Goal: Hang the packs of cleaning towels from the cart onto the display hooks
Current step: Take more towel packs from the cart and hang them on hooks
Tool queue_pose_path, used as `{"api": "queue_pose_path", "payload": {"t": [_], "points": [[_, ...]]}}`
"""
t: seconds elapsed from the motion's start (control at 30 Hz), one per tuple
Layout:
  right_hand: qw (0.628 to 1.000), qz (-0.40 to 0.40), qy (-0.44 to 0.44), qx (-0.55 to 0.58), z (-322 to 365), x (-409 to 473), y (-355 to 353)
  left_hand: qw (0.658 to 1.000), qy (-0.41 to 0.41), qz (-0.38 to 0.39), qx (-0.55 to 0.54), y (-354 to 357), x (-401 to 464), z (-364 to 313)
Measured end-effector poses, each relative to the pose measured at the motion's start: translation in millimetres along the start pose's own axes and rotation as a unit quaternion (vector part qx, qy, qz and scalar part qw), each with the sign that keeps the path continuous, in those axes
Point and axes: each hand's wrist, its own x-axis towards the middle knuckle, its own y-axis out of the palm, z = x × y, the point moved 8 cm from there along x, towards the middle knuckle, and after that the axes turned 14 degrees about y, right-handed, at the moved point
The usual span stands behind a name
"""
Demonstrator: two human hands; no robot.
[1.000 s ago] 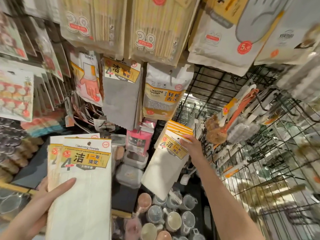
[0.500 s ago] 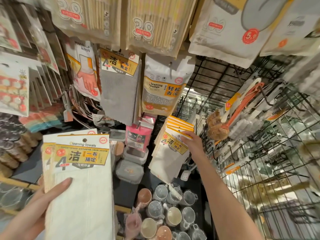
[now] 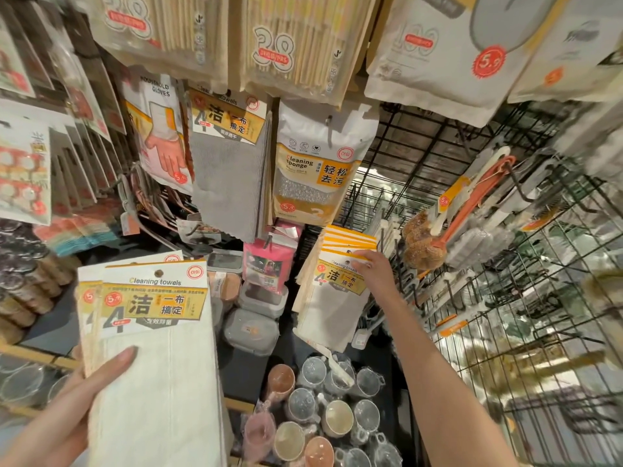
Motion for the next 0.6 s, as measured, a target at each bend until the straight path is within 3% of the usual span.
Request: {"api": "queue_pose_path", "payload": {"t": [0.2, 0.4, 0.6], "points": [[0.997, -0.065, -0.009, -0.040, 2.5, 1.9, 1.5, 0.999, -0.034, 0.011, 0.011, 4.7, 1.6, 11.5], [0.985, -0.175, -0.013, 0.000, -1.6, -11.7, -7.7, 1.000, -0.019, 0.009, -0.013, 12.6, -0.4, 5.3], [0.978, -0.201, -0.015, -0.055, 1.1, -12.0, -4.7, 1.000, -0.016, 0.006, -0.022, 21.4, -3.6, 3.5]]}}
